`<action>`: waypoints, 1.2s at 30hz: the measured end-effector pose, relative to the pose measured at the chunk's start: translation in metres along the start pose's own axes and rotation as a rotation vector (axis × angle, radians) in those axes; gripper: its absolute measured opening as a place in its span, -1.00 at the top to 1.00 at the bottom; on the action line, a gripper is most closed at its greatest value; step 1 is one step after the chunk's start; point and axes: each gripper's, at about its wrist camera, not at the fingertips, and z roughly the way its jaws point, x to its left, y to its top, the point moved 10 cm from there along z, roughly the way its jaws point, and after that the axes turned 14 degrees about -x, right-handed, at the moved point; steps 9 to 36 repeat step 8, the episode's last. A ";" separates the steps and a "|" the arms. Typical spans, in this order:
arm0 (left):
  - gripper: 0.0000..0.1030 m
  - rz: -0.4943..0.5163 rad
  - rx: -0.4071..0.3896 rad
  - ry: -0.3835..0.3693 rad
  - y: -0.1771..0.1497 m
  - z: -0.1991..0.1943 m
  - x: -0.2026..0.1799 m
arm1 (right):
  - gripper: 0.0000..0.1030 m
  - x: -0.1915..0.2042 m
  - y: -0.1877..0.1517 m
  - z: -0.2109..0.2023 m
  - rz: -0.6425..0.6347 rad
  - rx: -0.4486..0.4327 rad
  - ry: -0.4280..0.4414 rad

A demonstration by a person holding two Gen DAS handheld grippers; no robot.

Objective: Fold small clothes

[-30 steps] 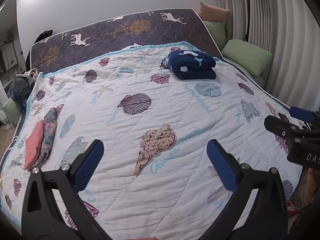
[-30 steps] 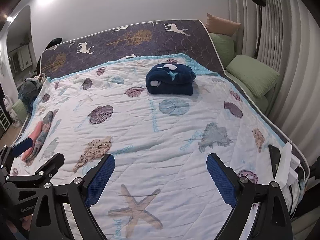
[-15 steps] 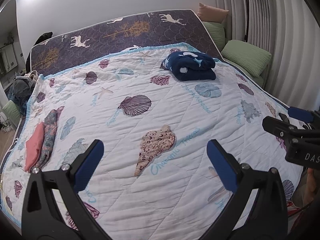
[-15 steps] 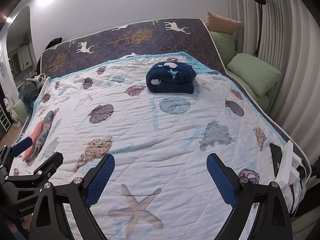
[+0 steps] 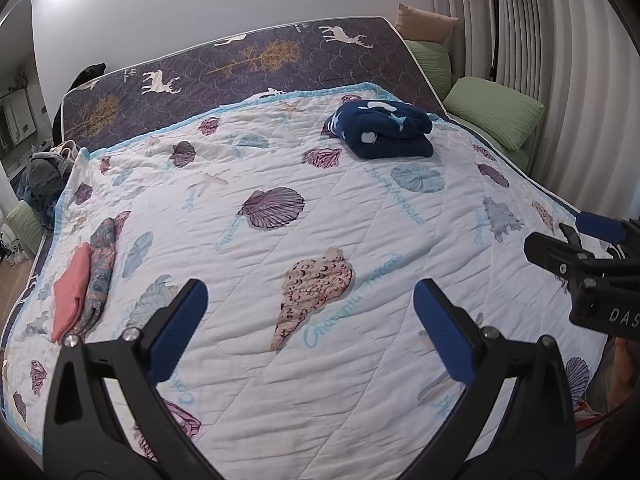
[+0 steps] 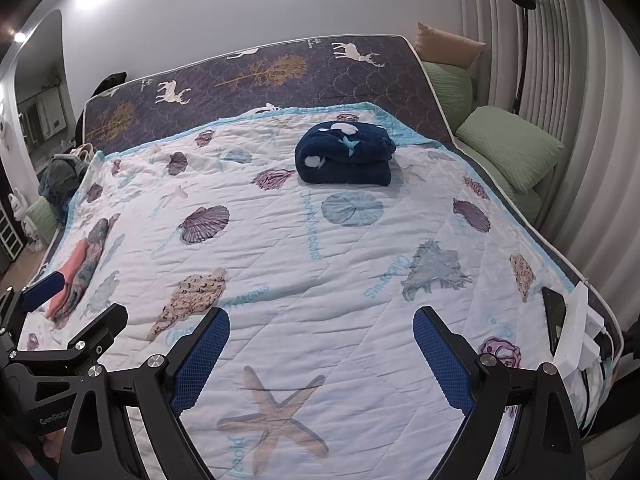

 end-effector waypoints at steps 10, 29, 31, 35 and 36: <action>-0.99 0.000 0.000 0.001 0.000 0.000 0.000 | -0.85 0.001 -0.001 -0.001 0.000 0.001 0.000; -0.99 0.000 0.000 0.001 0.000 0.000 0.000 | -0.85 0.001 -0.001 -0.001 0.000 0.001 0.000; -0.99 0.000 0.000 0.001 0.000 0.000 0.000 | -0.85 0.001 -0.001 -0.001 0.000 0.001 0.000; -0.99 0.000 0.000 0.001 0.000 0.000 0.000 | -0.85 0.001 -0.001 -0.001 0.000 0.001 0.000; -0.99 0.000 0.000 0.001 0.000 0.000 0.000 | -0.85 0.001 -0.001 -0.001 0.000 0.001 0.000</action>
